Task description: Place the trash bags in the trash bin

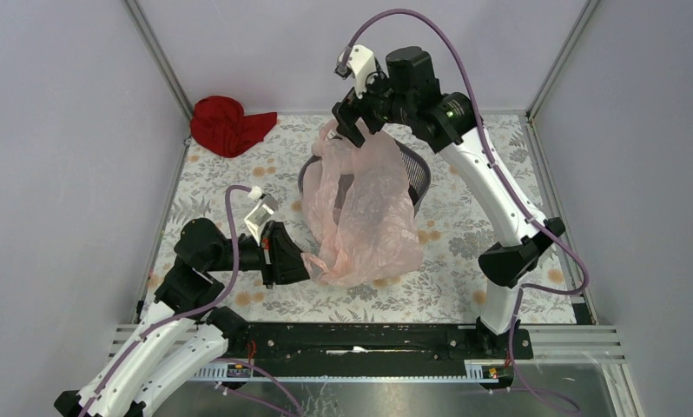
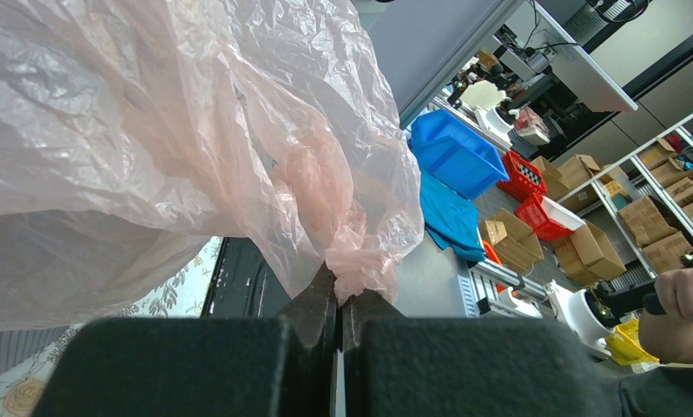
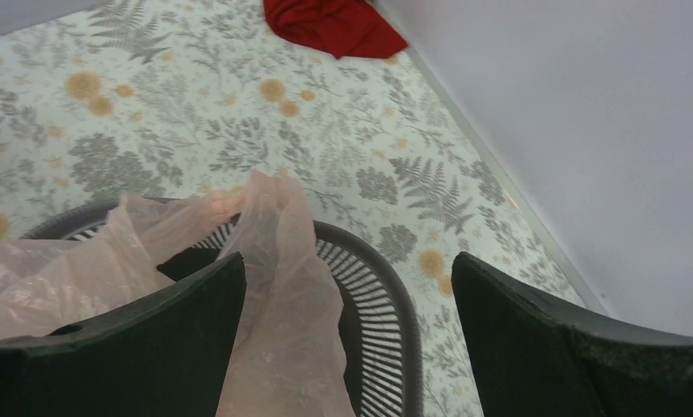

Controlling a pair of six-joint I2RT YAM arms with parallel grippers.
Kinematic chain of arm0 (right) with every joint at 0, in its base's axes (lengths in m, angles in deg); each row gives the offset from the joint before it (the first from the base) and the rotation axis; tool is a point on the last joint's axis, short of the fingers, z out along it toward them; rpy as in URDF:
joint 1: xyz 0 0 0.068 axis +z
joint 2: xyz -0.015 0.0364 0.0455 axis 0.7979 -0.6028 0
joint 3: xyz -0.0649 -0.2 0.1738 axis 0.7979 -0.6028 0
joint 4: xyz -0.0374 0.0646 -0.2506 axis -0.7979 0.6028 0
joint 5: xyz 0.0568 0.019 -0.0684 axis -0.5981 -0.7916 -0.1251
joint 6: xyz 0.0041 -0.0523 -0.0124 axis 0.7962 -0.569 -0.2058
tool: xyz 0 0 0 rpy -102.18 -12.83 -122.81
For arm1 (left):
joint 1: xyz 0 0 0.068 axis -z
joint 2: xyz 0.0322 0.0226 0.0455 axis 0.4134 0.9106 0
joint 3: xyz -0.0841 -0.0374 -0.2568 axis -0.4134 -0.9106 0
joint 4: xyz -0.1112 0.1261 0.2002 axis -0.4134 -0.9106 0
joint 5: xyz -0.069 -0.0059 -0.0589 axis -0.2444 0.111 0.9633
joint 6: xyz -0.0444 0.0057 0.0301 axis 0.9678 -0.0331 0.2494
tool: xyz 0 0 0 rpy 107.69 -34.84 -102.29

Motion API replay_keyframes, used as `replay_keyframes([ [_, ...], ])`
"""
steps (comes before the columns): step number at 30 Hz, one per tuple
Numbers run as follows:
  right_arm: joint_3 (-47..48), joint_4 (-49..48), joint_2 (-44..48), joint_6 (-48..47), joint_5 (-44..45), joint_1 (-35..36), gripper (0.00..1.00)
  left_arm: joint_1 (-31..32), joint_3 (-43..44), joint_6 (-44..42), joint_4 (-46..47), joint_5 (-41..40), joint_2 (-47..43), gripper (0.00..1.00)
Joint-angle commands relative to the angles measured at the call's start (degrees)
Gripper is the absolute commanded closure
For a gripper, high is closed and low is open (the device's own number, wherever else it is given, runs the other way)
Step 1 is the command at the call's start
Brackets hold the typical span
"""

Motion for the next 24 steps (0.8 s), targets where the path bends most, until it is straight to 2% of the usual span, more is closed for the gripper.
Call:
replay_keyframes([
  [1, 5.1, 4.4, -3.9, 0.1, -10.5, -0.3, 0.09, -0.1, 0.1, 0.3, 1.5, -0.2, -0.6, 1.00],
  [3, 5.1, 5.7, -4.9, 1.6, -14.1, -0.3, 0.18, -0.1, 0.2, 0.5, 1.5, -0.4, -0.7, 1.00],
  [7, 1.3, 5.3, -4.7, 2.0, -16.4, -0.3, 0.46, -0.1, 0.3, 0.6, 1.6, -0.2, -0.9, 1.00],
  [10, 1.5, 4.4, -5.0, 2.7, -13.6, -0.3, 0.89, -0.1, 0.9, -0.2, 0.4, -0.9, -0.5, 1.00],
  [11, 2.5, 4.1, -4.9, 3.2, -12.5, -0.2, 0.99, -0.1, 1.2, -0.2, 0.3, -1.2, -0.4, 1.00],
  [15, 4.8, 0.0, -2.2, 6.9, -5.7, -0.3, 1.00, -0.1, 3.4, 0.2, 0.0, -3.7, -0.1, 1.00],
  [18, 1.5, -7.4, 3.8, 11.7, 1.8, -0.2, 1.00, -0.1, 8.3, -1.1, -4.2, -10.1, 0.3, 1.00],
  [21, -8.2, -19.2, 13.0, 16.4, 6.1, -0.3, 1.00, -0.1, 15.0, -1.8, -7.4, -16.1, 1.5, 1.00],
  [24, -20.0, -33.1, 21.9, 21.6, 8.6, -0.3, 1.00, -0.1, 21.3, -1.3, -5.4, -19.4, 3.5, 1.00],
])
